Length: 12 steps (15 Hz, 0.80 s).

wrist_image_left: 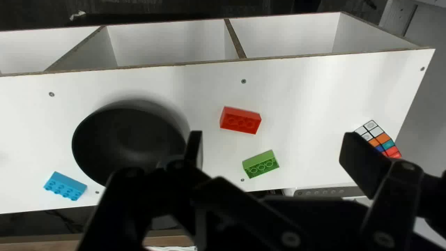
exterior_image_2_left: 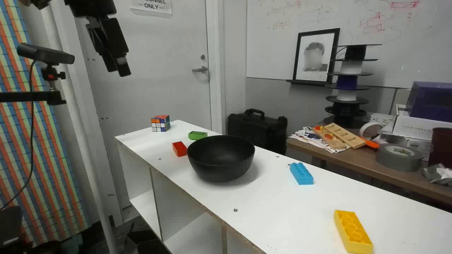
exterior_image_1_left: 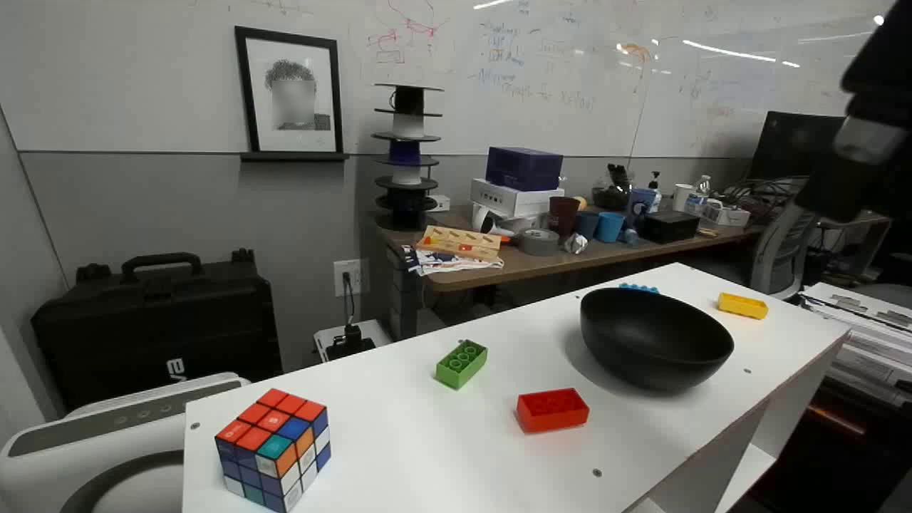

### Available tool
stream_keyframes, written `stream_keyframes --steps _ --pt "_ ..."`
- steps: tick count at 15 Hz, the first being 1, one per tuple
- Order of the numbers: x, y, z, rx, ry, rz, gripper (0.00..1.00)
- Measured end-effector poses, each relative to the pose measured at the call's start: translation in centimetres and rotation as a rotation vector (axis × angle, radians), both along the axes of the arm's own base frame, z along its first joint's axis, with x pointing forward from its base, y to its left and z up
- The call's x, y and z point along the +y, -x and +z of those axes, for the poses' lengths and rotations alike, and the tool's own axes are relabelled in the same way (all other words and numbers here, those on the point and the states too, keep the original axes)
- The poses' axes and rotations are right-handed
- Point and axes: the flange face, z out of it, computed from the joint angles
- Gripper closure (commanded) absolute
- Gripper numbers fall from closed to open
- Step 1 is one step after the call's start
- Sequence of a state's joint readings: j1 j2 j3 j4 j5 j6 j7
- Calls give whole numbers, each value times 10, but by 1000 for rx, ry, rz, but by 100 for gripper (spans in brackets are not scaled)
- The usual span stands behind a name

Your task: Put the green, orange, blue and yellow lego bricks in the black bowl respectively

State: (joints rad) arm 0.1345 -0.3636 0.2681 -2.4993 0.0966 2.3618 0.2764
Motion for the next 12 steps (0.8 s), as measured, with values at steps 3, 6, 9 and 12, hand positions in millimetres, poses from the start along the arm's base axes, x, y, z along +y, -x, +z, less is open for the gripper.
stream_keyframes --steps 3,6,9,12 --pt "2 -2 8 -17 -6 1 0" --pt "2 -3 10 -20 -7 2 0" --pt "2 -3 10 -20 -7 2 0" --pt "2 -3 10 -20 -7 2 0"
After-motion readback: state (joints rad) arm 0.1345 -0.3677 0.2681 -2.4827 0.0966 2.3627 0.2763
